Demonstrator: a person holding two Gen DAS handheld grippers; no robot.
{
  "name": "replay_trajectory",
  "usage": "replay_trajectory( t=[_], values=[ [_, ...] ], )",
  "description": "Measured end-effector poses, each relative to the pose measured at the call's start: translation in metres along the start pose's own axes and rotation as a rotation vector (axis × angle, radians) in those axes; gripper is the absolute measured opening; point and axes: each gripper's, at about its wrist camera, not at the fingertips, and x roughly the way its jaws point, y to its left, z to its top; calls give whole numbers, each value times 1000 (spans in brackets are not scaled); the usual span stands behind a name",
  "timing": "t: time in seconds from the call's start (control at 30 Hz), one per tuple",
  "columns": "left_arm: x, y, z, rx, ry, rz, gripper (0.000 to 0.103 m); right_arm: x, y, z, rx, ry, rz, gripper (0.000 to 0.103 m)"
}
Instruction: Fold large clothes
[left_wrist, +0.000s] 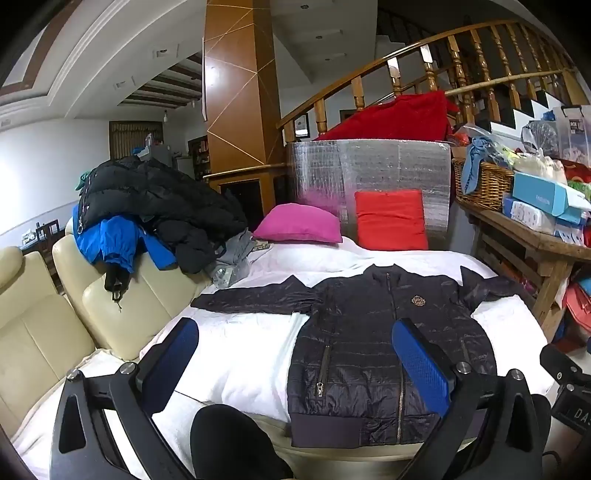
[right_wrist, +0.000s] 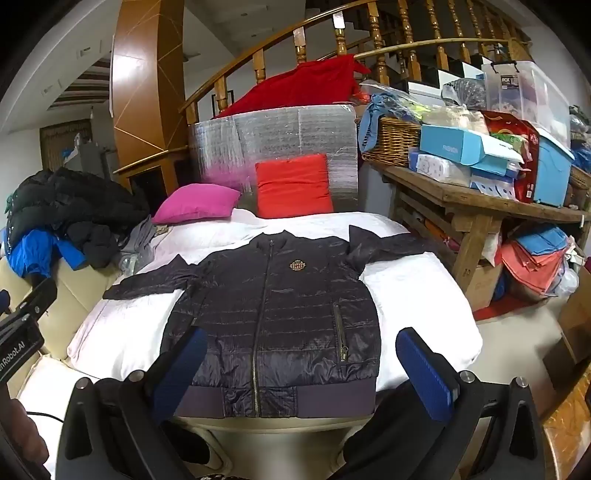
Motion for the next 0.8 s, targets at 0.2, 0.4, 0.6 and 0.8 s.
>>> replay_trajectory(
  t=[0.2,0.4,0.6,0.8],
  values=[
    [-3,-10,1,34,-16,10,103,0,1,-2,16,-7,14,103],
    [-2,-3,1,14,-22,13,103,-3,-11,1,19,-15,9,103],
    [-1,1,1,6,-15,19,103,-3,-3,0,6,-26,-1,103],
    [-2,1,2,7,-21,28,103,-5,-1,1,1,-35,-2,103]
  ],
)
